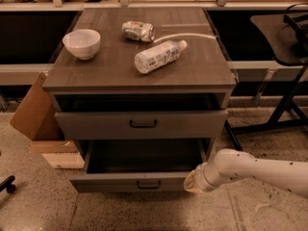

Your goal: Close middle drawer

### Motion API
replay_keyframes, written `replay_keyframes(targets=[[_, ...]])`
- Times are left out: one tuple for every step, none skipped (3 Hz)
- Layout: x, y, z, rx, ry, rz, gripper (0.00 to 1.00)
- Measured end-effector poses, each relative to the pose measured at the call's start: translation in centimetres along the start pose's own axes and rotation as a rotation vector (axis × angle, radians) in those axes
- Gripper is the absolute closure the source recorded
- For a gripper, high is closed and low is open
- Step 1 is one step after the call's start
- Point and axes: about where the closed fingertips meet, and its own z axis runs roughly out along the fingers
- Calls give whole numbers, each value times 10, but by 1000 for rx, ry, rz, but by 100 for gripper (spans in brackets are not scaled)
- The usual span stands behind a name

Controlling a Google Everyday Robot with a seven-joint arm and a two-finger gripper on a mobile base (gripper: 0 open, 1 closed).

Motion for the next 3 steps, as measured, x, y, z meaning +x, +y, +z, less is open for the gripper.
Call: replay_keyframes(targets=[[-3,-15,0,11,-8,-2,100],[-11,-46,5,15,-25,-12,100],[-11,-46,5,15,-25,-12,100]])
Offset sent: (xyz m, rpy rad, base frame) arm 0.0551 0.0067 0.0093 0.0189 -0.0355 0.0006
